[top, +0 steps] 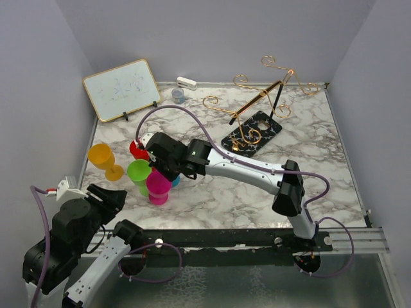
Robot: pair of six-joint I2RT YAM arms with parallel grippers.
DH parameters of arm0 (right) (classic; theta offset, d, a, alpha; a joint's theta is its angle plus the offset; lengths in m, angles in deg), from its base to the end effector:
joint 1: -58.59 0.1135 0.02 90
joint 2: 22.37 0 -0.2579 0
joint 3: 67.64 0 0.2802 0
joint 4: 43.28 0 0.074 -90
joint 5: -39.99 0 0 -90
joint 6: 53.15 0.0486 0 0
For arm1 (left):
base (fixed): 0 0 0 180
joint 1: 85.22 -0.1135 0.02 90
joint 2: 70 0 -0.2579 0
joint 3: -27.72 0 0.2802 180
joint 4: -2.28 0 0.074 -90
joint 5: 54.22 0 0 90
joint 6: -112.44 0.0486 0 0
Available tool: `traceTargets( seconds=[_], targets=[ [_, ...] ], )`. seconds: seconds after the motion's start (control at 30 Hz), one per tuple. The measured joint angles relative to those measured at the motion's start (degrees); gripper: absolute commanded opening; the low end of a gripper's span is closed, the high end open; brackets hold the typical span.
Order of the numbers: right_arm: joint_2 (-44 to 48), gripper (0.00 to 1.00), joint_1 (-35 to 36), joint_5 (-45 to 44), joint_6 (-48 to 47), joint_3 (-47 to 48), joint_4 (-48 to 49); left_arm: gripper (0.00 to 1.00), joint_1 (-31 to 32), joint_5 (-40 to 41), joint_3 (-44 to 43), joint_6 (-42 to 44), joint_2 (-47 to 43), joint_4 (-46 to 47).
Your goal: Take the wine glass off the wine glass rack
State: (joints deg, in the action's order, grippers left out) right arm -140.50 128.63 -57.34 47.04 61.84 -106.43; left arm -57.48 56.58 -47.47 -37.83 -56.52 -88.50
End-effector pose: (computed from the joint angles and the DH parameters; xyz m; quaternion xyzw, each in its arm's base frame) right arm 0.1737 0.4602 0.3000 -0.4523 0.8277 0.1642 0.2886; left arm 0.0137 0.0123 0.3623 -0.3253 0.7882 -0.2345 0.4668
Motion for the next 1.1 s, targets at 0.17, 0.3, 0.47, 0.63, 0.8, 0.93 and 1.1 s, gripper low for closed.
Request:
traceTargets(
  seconds=[0.17,0.3,0.47,0.63,0.8,0.93,1.1],
  targets=[
    [-1.25,0.04,0.07,-0.87,-0.02,1.16,-1.49,0.52,0.0,0.0,0.17,0.02,-0.04,0.44],
    [-1.36,0.06,0.11,-1.07,-0.02,1.2,-2.6,0.52,0.0,-0.02,0.57,0.02,-0.04,0.74],
    [-1.36,0.24,0.13,-1.53,-0.15,1.2,-3.23,0.52,0.0,-0.22,1.27,0.02,-0.09,1.03],
    [-1.36,0.29,0.15,-1.51,-0.46,1.2,-3.21,0.52,0.0,-0.46,1.62,0.02,-0.15,1.27],
    [-1.22,0.3,0.15,-1.44,-0.5,1.09,-2.91,0.52,0.0,-0.46,1.62,0.02,-0.28,1.44],
    [1.31,0.31,0.15,-1.29,-0.81,-1.55,-1.09,0.52,0.0,-0.48,1.62,0.02,-0.5,1.68],
    [13.46,0.48,0.17,0.26,-1.57,-11.82,4.98,0.52,0.0,-0.87,2.25,0.02,-1.14,2.69]
  ],
)
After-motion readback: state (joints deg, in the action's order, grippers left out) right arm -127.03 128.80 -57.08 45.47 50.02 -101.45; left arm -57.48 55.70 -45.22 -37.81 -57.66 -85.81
